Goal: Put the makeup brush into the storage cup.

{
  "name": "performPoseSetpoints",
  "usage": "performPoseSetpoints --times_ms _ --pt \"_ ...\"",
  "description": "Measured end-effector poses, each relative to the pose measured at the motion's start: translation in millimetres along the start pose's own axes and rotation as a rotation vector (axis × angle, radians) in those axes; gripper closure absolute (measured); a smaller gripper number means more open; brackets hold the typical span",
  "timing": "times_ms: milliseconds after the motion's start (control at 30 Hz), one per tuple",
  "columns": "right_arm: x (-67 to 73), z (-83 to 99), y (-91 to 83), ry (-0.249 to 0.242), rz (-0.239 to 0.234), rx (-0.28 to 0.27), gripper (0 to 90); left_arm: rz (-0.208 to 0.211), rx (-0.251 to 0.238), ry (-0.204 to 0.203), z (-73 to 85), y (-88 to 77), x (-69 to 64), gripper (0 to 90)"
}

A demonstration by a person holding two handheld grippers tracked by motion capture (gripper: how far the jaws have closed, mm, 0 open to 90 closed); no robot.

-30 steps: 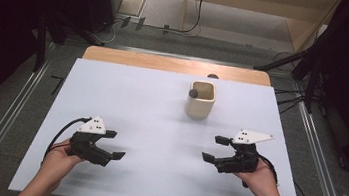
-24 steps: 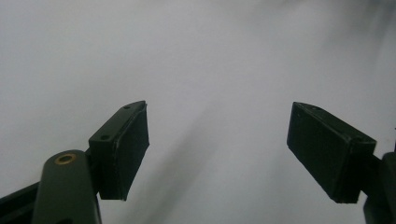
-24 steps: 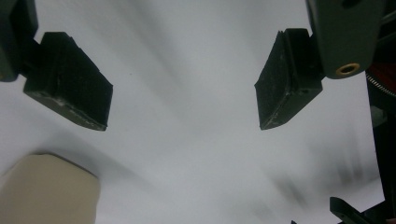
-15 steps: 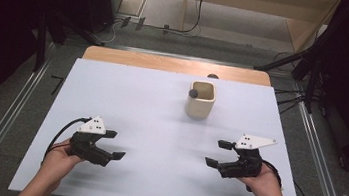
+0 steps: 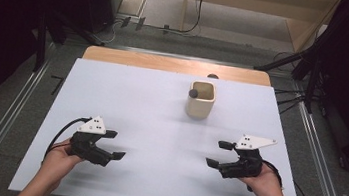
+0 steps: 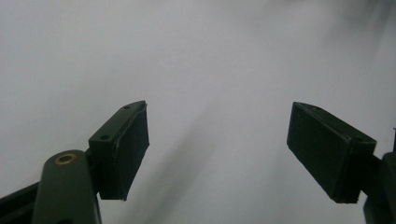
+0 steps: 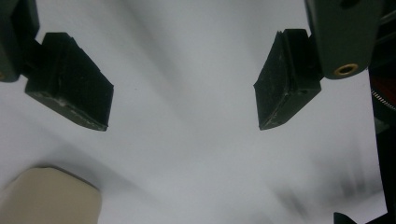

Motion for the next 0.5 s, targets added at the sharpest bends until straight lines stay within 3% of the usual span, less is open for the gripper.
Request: performPoseSetpoints --times_ms 500 --pt "-1.6 0.0 0.3 -0.003 0.002 -0.004 20.9 0.0 0.003 0.0 0.2 0.2 0.3 21.6"
Point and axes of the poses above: each handheld gripper's, and its own axes: y roughly forward along the jaws, z roughly out of its underside, x roughly to its left, the point moved 7 cm from there along y, roughly forward along the jaws, and after that the axes turned 12 degrees about x, right-handed, at the moved point
